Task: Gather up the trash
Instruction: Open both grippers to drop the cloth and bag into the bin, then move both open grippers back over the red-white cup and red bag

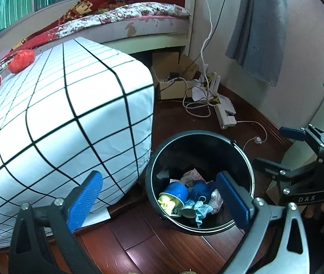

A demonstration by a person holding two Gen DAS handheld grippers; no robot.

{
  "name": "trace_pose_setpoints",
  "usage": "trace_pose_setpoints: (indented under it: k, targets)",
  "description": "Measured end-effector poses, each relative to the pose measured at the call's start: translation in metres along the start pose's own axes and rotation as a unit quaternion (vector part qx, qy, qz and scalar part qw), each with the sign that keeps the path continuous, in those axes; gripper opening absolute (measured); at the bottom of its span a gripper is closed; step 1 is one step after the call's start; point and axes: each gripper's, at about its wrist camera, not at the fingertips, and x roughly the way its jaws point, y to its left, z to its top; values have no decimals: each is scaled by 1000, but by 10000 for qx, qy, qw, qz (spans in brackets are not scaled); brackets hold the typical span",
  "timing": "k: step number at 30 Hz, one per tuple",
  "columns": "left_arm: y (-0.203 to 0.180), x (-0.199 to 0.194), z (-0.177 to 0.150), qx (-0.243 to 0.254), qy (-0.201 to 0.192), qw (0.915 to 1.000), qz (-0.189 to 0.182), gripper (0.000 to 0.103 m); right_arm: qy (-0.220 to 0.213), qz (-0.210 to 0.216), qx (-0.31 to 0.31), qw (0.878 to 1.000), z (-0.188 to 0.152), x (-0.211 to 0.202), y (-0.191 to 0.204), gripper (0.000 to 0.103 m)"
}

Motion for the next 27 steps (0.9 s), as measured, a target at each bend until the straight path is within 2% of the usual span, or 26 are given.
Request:
trace_pose_setpoints:
  k: [9, 15, 27]
  targets:
    - [11, -17, -3, -64, -97, 9999, 114, 100, -210, 69, -188, 9996, 7, -19, 18, 102]
    - [16, -37, 3, -88, -327, 9992, 188, 100, -389, 140, -293, 9987, 16, -35, 29, 102]
    - [52, -82, 26, -354, -888, 9945, 420, 101, -985, 311, -529, 9932, 66, -71, 63, 102]
